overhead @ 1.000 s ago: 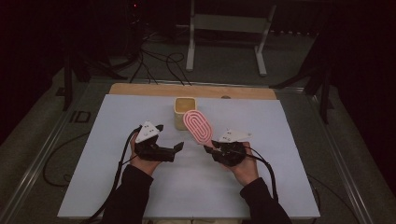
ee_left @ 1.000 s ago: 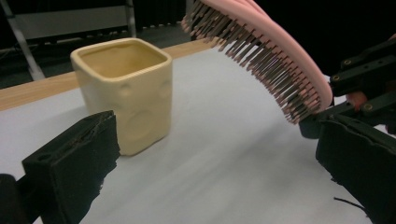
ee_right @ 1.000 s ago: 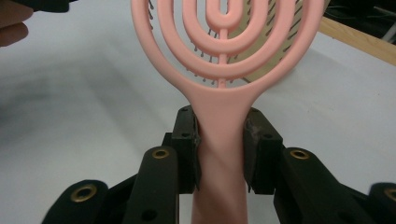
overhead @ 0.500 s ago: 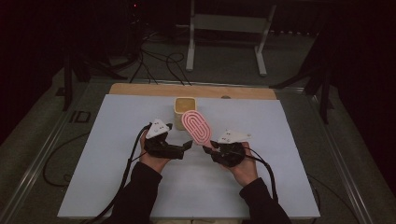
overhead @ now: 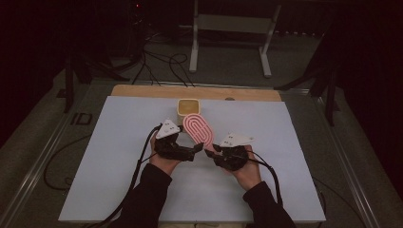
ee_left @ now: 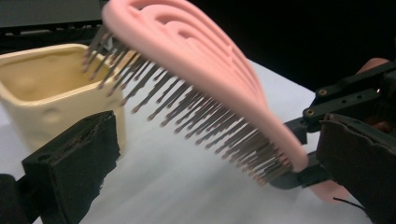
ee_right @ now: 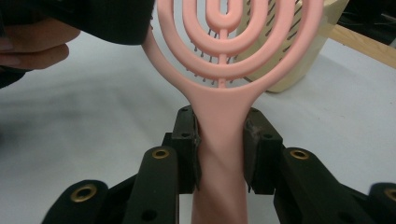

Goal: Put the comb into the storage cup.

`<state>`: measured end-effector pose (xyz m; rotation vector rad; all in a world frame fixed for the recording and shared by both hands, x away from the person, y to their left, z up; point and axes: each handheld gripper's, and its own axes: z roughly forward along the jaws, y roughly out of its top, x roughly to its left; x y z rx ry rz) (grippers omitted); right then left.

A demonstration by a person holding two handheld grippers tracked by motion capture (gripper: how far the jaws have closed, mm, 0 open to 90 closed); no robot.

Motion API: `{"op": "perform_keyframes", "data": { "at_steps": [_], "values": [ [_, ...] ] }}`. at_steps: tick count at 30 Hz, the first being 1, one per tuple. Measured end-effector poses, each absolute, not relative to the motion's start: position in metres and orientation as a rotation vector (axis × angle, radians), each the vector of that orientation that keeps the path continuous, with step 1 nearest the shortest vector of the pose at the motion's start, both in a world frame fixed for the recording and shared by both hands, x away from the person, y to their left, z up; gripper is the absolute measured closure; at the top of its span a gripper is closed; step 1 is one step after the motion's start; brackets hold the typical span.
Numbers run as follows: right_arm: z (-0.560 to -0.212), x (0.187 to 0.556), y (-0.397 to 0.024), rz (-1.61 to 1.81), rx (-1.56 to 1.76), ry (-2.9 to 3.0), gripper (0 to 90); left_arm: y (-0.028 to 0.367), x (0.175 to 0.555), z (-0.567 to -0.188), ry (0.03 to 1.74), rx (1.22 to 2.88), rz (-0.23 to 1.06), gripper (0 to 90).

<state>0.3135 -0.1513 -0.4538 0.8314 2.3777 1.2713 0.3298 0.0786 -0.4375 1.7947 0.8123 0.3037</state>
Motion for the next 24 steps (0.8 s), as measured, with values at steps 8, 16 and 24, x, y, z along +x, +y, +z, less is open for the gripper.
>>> {"op": "perform_keyframes", "data": {
  "at_steps": [8, 16, 24],
  "values": [
    [-0.454, 0.312, -0.15, 1.27, 0.807, 2.382, 69.5, 0.065, 0.332, -0.438, 0.805, 1.788, 0.279, 0.1],
    [-0.454, 0.312, -0.148, 1.274, 0.801, 2.38, 69.5, 0.056, 0.331, -0.439, 0.83, 1.801, 0.248, 5.7],
    [-0.456, 0.312, -0.147, 1.269, 0.801, 2.383, 69.5, 0.053, 0.332, -0.44, 0.891, 1.775, 0.23, 19.3]
  ]
}}
